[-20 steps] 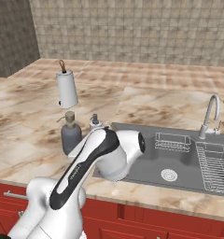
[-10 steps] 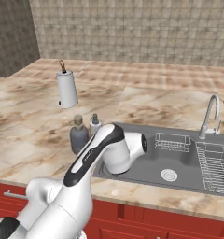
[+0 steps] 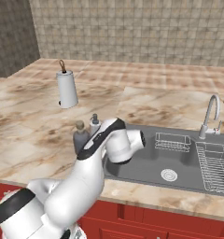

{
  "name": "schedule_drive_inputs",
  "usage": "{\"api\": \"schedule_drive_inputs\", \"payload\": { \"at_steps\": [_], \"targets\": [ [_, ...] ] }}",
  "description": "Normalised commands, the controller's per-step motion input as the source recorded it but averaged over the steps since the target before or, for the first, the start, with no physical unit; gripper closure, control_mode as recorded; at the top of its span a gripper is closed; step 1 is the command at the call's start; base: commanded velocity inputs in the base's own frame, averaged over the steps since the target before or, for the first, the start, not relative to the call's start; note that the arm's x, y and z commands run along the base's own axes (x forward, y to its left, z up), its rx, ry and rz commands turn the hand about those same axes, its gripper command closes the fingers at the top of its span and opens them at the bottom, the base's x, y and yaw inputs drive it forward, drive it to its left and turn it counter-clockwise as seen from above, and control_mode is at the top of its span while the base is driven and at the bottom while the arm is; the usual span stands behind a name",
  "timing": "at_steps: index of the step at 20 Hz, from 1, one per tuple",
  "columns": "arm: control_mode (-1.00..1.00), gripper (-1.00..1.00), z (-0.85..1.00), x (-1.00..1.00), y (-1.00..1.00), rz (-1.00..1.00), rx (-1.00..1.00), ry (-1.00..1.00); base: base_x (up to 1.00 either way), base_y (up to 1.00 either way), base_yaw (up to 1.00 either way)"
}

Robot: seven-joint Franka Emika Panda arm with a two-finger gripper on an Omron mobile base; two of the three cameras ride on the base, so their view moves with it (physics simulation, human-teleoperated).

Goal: Locate and retrieve the soap dispenser and soap dispenser from the cabinet. Place them next to the sink.

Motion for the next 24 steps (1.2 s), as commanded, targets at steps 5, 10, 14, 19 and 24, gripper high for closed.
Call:
{"api": "schedule_drive_inputs", "payload": {
  "at_steps": [5, 10, 14, 19, 24],
  "targets": [
    [-1.0, 1.0, -0.28, 0.32, 0.0, 0.1, -0.04, -0.03, 0.0, 0.0, 0.0],
    [-1.0, 1.0, -0.28, 0.31, 0.0, 0.09, -0.03, -0.05, 0.0, 0.0, 0.0],
    [-1.0, 1.0, -0.21, 0.26, -0.01, 0.06, -0.03, -0.05, 0.0, 0.0, 0.0],
    [-1.0, 1.0, -0.18, 0.22, 0.04, -0.02, -0.01, 0.0, 0.0, 0.0, 0.0],
    [-1.0, 1.0, -0.23, 0.28, 0.18, -0.12, 0.0, 0.02, 0.0, 0.0, 0.0]
  ]
}}
